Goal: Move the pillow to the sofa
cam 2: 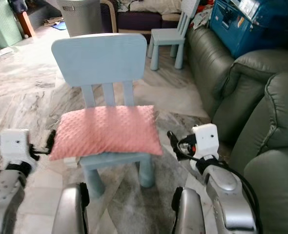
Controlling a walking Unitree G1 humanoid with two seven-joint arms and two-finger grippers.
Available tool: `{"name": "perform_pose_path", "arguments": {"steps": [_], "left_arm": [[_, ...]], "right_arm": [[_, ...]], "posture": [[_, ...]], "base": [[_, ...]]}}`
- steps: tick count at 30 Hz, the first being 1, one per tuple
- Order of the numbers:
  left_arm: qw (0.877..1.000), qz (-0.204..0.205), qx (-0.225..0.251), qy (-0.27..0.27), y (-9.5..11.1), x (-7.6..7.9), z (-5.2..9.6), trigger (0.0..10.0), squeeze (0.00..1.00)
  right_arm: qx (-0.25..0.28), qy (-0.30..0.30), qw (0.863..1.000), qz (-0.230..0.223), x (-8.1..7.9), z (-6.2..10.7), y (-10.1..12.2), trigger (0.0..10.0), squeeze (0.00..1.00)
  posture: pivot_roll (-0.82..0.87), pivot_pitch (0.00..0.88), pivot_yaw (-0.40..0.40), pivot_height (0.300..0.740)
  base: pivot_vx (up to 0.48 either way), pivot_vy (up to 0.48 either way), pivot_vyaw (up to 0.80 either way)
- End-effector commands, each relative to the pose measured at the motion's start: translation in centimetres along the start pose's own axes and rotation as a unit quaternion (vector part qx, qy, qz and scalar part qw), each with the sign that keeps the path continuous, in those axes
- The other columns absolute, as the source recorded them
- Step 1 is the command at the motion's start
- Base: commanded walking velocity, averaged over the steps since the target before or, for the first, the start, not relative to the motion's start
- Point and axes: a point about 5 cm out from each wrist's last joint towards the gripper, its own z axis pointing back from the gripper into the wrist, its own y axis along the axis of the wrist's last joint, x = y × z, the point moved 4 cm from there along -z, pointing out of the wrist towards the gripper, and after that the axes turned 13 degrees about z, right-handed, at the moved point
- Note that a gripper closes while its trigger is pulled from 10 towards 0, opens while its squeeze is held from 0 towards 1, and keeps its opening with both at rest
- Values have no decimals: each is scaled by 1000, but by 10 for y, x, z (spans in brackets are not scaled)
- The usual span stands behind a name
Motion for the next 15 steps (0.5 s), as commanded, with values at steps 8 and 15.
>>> {"name": "perform_pose_path", "arguments": {"steps": [8, 15], "left_arm": [[995, 57, -26, 75, 6, -51, -31, 10000, 0], [985, 144, -42, 85, 15, -63, -64, 10000, 0]], "right_arm": [[24, 43, 997, -62, 21, -35, 23, 10000, 0], [33, 97, 989, -109, 17, -62, 43, 10000, 0]], "posture": [[29, 155, -3, 429], [37, 212, -11, 429]], "base": [[0, 0, 0], [0, 0, 0]]}}
